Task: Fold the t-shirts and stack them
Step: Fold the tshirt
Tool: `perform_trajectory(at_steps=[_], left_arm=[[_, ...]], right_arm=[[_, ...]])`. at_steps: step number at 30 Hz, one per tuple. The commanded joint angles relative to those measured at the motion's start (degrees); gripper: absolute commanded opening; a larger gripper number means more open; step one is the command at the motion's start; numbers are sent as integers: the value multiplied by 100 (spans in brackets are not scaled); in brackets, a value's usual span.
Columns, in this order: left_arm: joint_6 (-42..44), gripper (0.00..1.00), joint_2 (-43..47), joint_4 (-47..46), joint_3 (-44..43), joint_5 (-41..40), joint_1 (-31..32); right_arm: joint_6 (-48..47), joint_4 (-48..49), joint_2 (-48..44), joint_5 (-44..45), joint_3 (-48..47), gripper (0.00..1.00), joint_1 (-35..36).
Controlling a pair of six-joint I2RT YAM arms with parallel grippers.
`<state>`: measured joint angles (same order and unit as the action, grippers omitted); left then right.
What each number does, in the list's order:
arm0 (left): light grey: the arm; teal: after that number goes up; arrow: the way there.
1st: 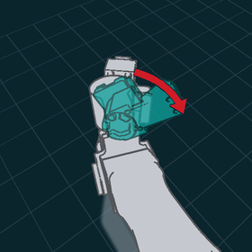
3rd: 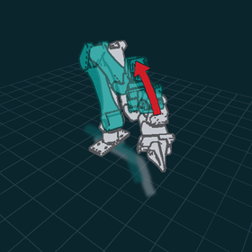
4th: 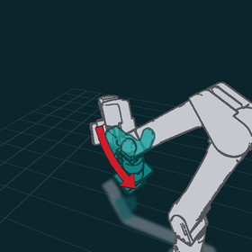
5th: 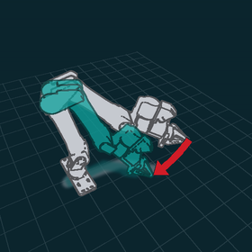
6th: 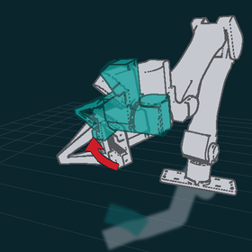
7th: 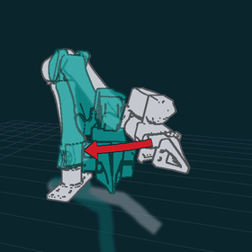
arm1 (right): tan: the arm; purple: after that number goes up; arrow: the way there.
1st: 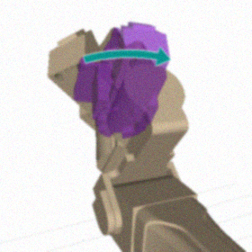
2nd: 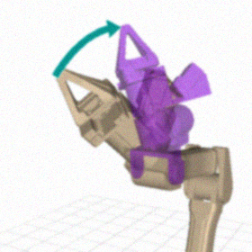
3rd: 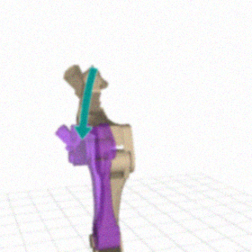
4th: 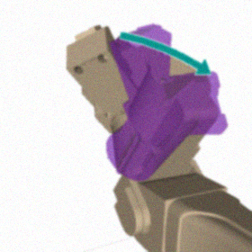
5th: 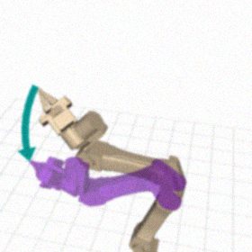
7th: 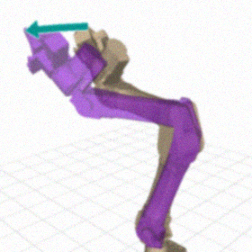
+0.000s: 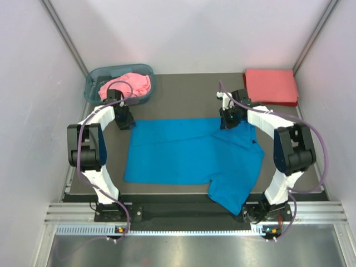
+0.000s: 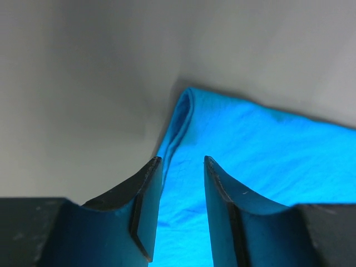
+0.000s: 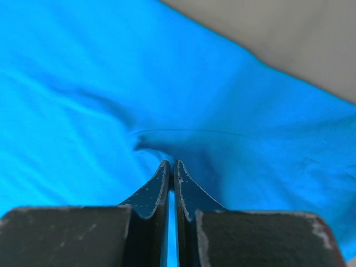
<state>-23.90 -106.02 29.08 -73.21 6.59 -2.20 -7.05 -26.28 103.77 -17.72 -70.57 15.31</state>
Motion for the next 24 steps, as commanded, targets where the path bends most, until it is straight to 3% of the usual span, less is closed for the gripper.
perform_trajectory(at_steps=[1,4,17,24], left_arm=[[96,41,55,404,-334,-280,0],[78,40,353,546,-125,-606,35],[-237,40,1223,573,1001,-316,123],[-501,40,1145,432,1142,-193,123]], right_arm=[[81,124,-647,136,104,0,262],[134,45,-770,391,262,0,323],[204,106,-911,497,482,0,438],[213,141,-1025,462,561,0,455]])
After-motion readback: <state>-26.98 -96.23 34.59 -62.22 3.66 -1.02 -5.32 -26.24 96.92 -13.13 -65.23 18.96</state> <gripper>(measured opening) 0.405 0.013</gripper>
